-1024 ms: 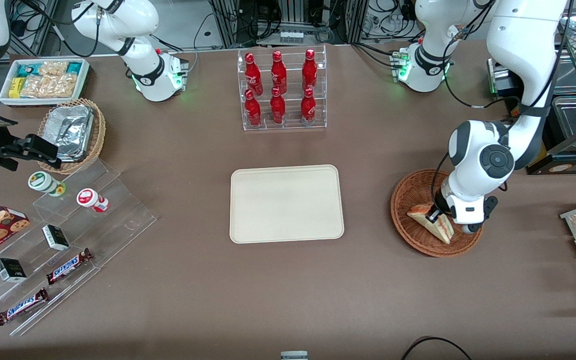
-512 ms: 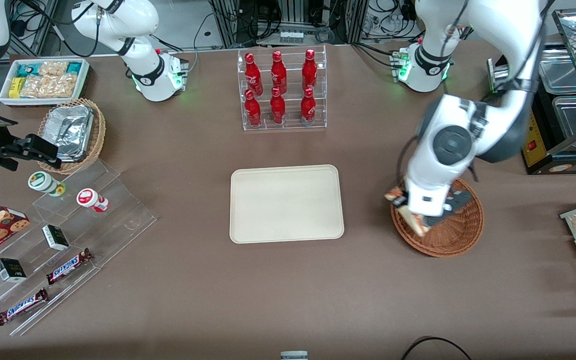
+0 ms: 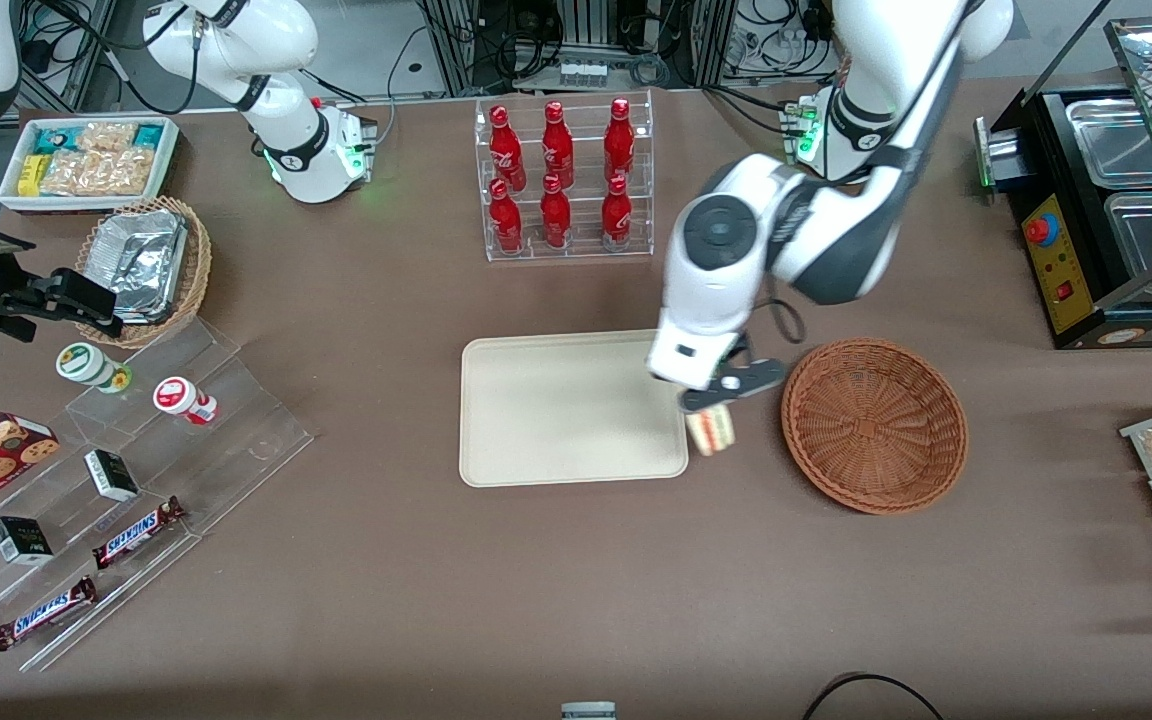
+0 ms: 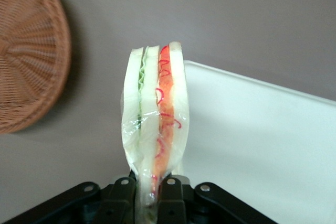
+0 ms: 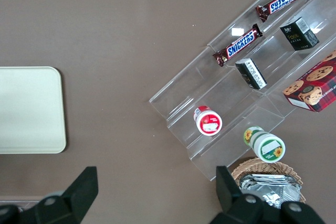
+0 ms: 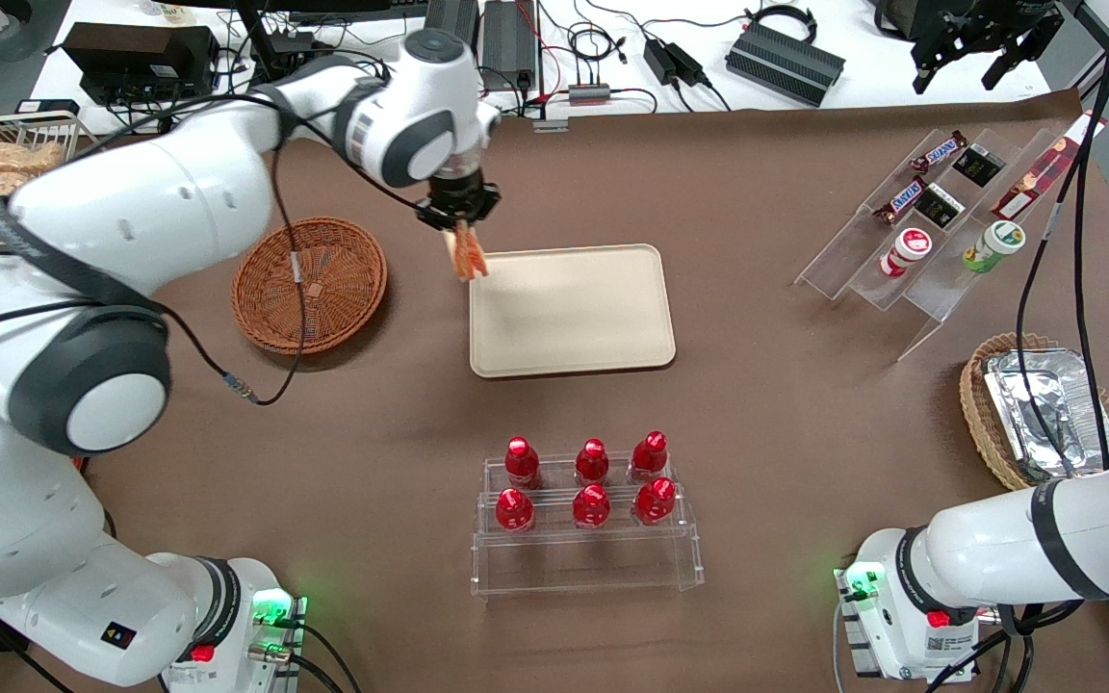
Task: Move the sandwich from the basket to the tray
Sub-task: 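Carry the sandwich over the white tray and lower it onto it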
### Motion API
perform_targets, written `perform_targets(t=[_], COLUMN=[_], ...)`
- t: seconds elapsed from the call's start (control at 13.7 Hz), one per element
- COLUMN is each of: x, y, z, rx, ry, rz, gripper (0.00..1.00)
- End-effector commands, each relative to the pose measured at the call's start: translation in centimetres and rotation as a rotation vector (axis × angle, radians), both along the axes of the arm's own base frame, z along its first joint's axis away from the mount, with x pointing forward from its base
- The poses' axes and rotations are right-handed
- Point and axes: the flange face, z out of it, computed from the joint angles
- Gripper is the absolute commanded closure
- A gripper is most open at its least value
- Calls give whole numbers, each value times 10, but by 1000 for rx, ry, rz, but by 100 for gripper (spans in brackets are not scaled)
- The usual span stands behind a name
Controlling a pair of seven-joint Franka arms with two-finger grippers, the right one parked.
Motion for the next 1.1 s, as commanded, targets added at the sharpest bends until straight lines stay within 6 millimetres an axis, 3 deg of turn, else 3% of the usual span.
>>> perform_targets(t=[0.0, 0.29, 0.59, 1.02], x=[-11, -29, -49, -53], y=[-56, -99, -125, -135], z=[-15, -54, -75, -115], rx=[-2, -49, -74, -88], ry=[0, 32, 33, 38], rz=[-64, -132, -249, -289], gripper=[95, 95, 95, 94])
